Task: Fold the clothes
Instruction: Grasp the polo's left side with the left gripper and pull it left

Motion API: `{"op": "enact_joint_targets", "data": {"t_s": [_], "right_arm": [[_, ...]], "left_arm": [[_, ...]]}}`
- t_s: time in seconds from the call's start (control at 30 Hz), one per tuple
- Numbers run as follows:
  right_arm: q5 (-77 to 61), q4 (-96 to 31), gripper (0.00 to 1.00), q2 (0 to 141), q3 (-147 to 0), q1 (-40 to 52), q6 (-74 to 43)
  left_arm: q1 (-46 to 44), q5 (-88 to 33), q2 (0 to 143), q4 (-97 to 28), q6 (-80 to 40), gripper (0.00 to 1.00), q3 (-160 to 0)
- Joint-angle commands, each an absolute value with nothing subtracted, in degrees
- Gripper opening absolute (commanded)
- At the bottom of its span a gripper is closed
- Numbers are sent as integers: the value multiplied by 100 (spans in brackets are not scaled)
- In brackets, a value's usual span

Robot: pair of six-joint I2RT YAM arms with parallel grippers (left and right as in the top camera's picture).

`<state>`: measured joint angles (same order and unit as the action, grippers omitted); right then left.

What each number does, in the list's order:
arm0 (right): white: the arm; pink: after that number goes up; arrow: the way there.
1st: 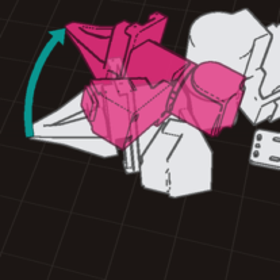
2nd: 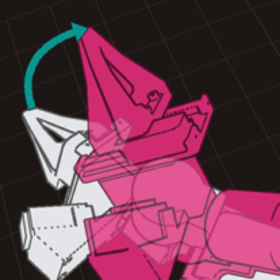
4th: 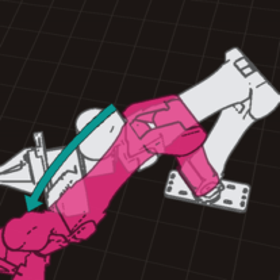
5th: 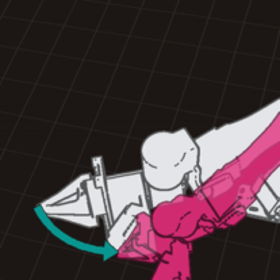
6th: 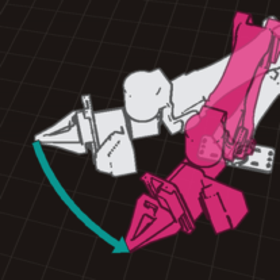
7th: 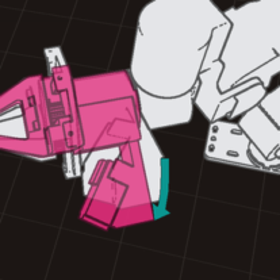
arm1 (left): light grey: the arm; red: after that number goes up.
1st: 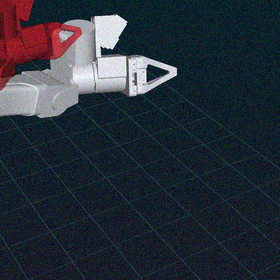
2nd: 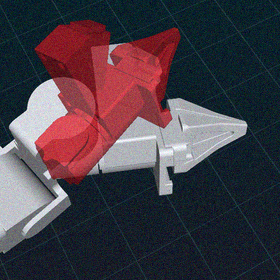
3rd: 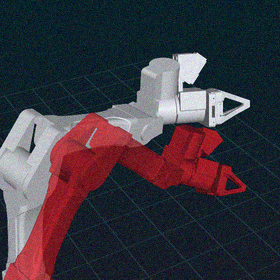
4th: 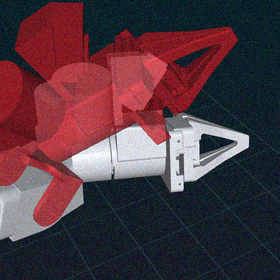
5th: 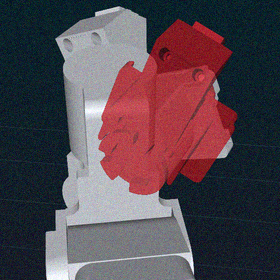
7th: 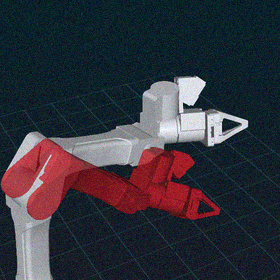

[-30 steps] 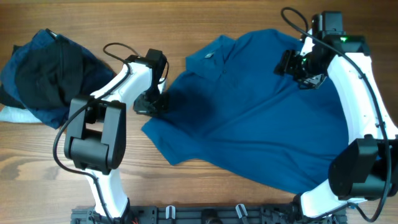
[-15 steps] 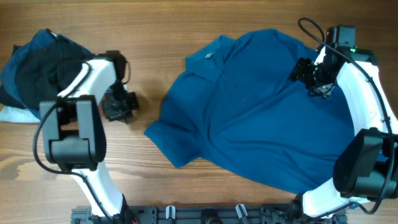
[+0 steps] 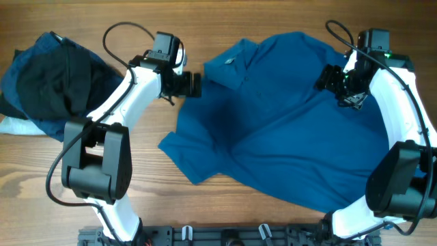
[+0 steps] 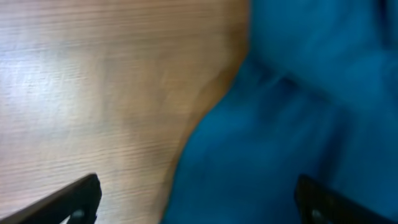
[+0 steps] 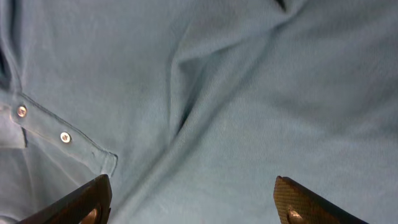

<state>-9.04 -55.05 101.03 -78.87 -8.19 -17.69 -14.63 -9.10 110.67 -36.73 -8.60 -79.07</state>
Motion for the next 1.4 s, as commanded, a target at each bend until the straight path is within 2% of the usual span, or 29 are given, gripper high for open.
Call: {"op": "enact_joint_targets", "data": {"t_s": [0.0,0.17,0.33,0.37,0.5,0.53,0.57,0.6,0.7,0.77,0.87,0.97,1.17,1.2,1.27,1.37], "right_arm": [[-1057,-5561,84,10193,-7837,-816,-1649],[-1057,-5660,84,10193,-7837,-816,-1656],[-1321,-5669,84,10193,-7837,-816,-1664],[-1345,-5669,84,10193,-7835,-816,-1667],[-1358,-5686,83,10193,-7835,-816,-1660],[-1358,-5690,83,10193,-7837,-816,-1653],[-1358,-5697,83,10193,-7835,-816,-1653],[-1356,-5708,83,10193,-7835,-816,-1649],[-1194,-5771,83,10193,-7835,-816,-1643],[-740,-5778,85,10193,-7835,-816,-1448],[-250,-5817,87,10193,-7835,-819,-1396],[-252,-5789,87,10193,-7835,-819,-1520],[-141,-5566,95,10193,-7828,-847,-1632],[82,-5535,95,10193,-7828,-897,-1922],[176,-5417,94,10195,-7826,-1048,-2075],[174,-5288,79,10269,-7826,-1518,-2171]], "left_arm": [[-1474,-1527,11275,-3068,-617,98,-7961],[-1503,-1647,11880,-2189,-464,78,-7961],[-1555,-1387,12265,-2008,-84,72,-7961],[-1597,-1387,12326,-2010,16,68,-7961],[-1835,-1387,12466,-2088,178,33,-7961],[-1922,-1326,12473,-2224,322,18,-7961],[-1973,-1103,12473,-2324,325,8,-7961],[-2014,-733,12473,-2451,305,4,-7961],[-1907,1138,12460,-3124,-685,4,-7961],[-1542,1815,12440,-3804,-1431,4,-7961],[-766,1804,12440,-4644,-1999,4,-7961],[-279,1804,12431,-5063,-2029,4,-7961],[178,1409,12178,-5402,-2574,4,-7964],[143,1361,12027,-5352,-2412,7,-7964],[58,1278,11830,-5282,-2119,21,-7964],[-185,1223,11393,-5192,-1811,49,-7964]]}}
